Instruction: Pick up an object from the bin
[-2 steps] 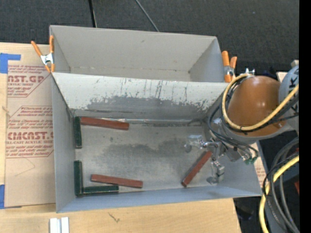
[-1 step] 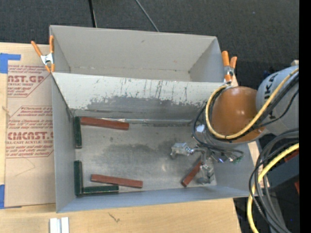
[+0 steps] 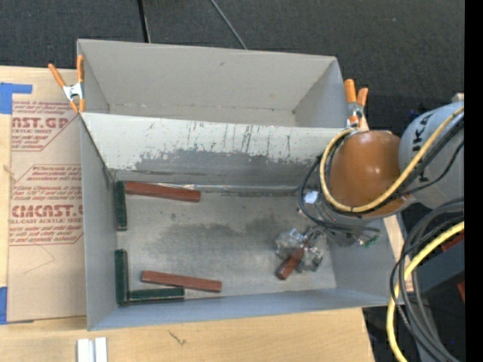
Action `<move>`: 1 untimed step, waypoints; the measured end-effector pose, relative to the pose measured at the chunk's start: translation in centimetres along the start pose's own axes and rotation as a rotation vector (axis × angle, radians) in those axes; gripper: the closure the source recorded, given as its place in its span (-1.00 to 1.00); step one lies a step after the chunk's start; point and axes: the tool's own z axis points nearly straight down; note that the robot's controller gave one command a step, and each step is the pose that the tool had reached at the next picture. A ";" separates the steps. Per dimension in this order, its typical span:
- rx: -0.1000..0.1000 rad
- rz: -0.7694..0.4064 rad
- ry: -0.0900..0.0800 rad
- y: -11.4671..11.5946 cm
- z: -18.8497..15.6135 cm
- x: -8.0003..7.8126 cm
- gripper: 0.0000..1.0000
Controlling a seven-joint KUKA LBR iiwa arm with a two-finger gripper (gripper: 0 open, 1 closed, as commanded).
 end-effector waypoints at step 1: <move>0.000 0.000 0.000 0.0 0.0 0.0 1.00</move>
Offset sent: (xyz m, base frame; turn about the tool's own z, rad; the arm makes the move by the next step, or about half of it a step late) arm 0.0000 0.0002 0.0423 0.0000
